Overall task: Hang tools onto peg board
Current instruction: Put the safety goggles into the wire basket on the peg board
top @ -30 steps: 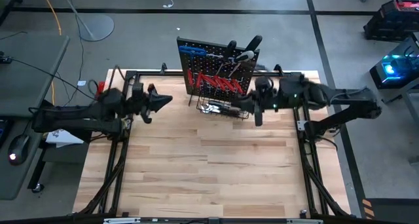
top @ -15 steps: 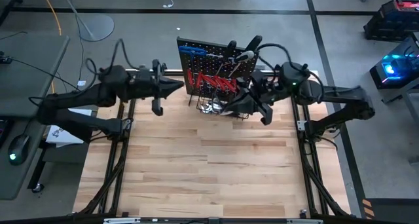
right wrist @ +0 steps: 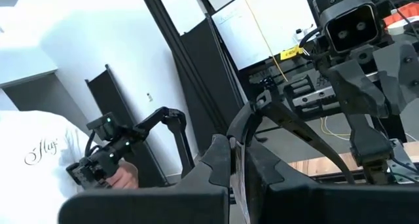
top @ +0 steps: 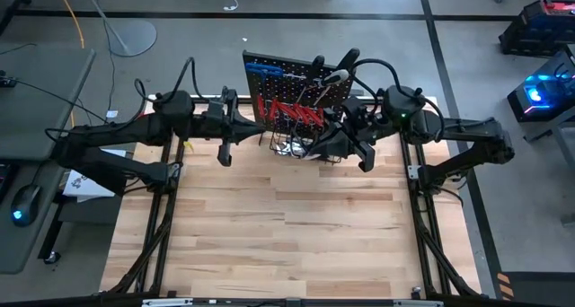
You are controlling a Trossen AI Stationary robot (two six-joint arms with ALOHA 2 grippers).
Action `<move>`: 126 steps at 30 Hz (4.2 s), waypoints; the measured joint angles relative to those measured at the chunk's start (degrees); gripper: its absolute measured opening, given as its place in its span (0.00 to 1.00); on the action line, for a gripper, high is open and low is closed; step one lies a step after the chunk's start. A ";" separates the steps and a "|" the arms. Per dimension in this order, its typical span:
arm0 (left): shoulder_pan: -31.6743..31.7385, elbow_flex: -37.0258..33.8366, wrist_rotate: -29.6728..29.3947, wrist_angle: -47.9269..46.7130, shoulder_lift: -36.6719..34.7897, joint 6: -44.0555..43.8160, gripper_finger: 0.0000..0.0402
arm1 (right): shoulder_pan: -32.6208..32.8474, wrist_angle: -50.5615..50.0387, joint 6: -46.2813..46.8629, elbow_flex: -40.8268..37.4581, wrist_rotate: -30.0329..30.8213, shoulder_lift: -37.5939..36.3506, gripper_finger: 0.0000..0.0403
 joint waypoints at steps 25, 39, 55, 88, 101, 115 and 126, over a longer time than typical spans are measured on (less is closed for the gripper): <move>-5.96 9.25 -15.80 0.30 9.24 10.14 0.27 | -0.93 0.27 -4.21 0.00 1.27 4.91 0.00; -8.49 11.34 -20.93 -2.16 12.33 15.52 0.32 | -3.35 0.48 -4.86 0.00 2.21 4.85 0.00; -7.70 11.34 -22.45 -0.25 14.91 16.57 0.32 | -2.10 0.97 -2.51 0.00 2.38 4.92 0.00; -6.23 11.29 -37.68 -16.70 5.72 18.20 0.32 | -9.44 12.37 20.88 0.00 10.30 5.74 0.00; -1.65 11.32 -17.91 -26.41 -2.05 6.27 0.32 | -8.38 -7.89 16.42 0.00 -10.94 4.85 0.00; -1.38 3.85 -10.33 -22.27 -2.45 -0.48 0.32 | -6.45 -37.37 5.47 -0.02 -2.09 -4.91 0.00; -1.38 1.81 -9.89 -12.60 -2.80 -2.58 0.32 | -8.51 -19.61 2.73 -0.85 -0.80 -11.75 0.00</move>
